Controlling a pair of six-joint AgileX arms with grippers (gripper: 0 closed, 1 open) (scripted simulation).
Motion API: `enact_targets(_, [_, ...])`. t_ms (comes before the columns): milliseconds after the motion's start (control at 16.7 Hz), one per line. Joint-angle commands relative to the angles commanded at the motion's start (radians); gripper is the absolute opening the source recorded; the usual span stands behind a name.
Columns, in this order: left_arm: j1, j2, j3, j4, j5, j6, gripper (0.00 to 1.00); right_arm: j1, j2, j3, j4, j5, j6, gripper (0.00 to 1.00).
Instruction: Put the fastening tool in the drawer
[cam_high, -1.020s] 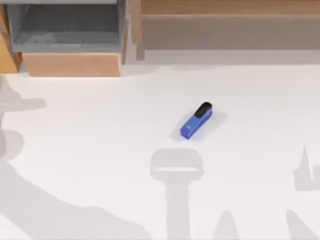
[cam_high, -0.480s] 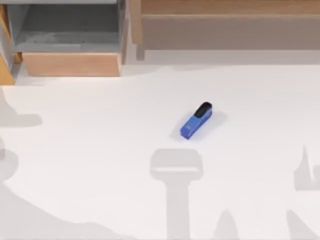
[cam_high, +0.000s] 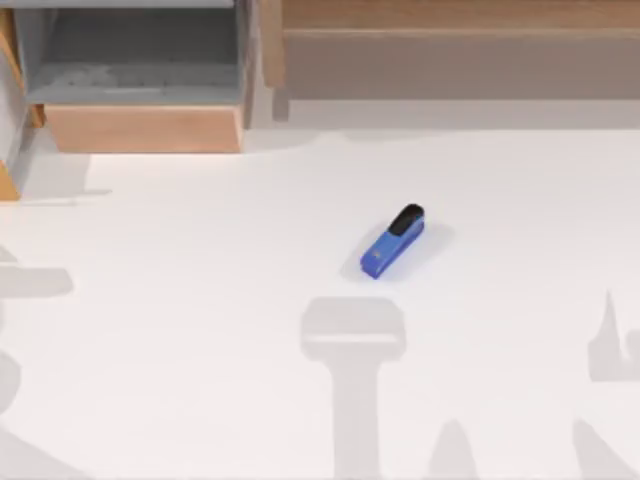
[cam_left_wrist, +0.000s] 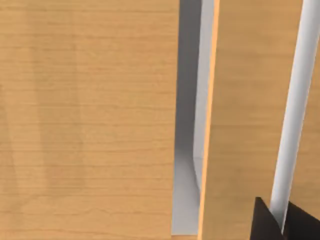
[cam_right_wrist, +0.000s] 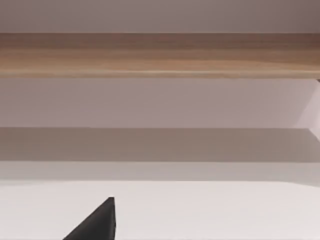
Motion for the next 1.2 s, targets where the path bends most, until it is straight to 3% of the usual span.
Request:
enact_targets(540, [0.034, -0.032, -0.072, 0.043, 0.029, 0.003, 0.0, 0.0, 0.0, 0.0, 0.0, 0.0, 0.0, 1.0])
enact_targets(900, [0.135, -0.098, -0.252, 0.141, 0.134, 0.008, 0.0, 0.0, 0.0, 0.0, 0.0, 0.0, 0.0, 1.0])
enact_targets(1200, [0.149, -0.107, -0.27, 0.155, 0.147, 0.01, 0.0, 0.0, 0.0, 0.0, 0.0, 0.0, 0.0, 1.0])
